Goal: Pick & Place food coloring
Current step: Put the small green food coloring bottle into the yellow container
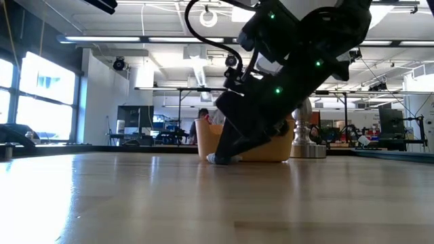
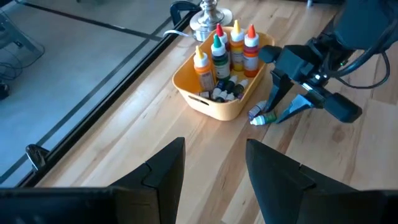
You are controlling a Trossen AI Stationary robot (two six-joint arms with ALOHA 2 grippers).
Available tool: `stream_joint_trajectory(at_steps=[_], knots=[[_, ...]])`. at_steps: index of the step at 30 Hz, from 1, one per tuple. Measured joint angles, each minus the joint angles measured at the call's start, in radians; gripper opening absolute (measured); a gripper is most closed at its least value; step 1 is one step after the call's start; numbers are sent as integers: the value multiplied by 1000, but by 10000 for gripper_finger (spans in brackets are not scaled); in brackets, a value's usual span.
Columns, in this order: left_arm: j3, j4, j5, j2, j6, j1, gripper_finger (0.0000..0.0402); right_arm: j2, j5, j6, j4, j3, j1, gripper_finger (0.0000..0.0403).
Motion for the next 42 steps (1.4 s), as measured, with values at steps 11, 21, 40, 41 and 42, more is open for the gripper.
stream_joint_trajectory(at_steps=[11, 21, 40, 41, 42], knots=[[0, -2, -1, 0, 10, 0, 166, 0, -18, -50, 8, 0, -21, 131], [0, -13, 0, -4, 12, 0, 166, 0, -116, -166, 11, 2, -33, 67], [0, -8, 6, -2, 3, 0, 166, -271, 165, -339, -178, 84, -68, 59], [0, -4, 11, -2, 1, 0, 166, -288, 167, -339, -218, 84, -83, 59], [0, 5, 17, -2, 1, 0, 166, -300, 157, -328, -263, 84, -97, 59]])
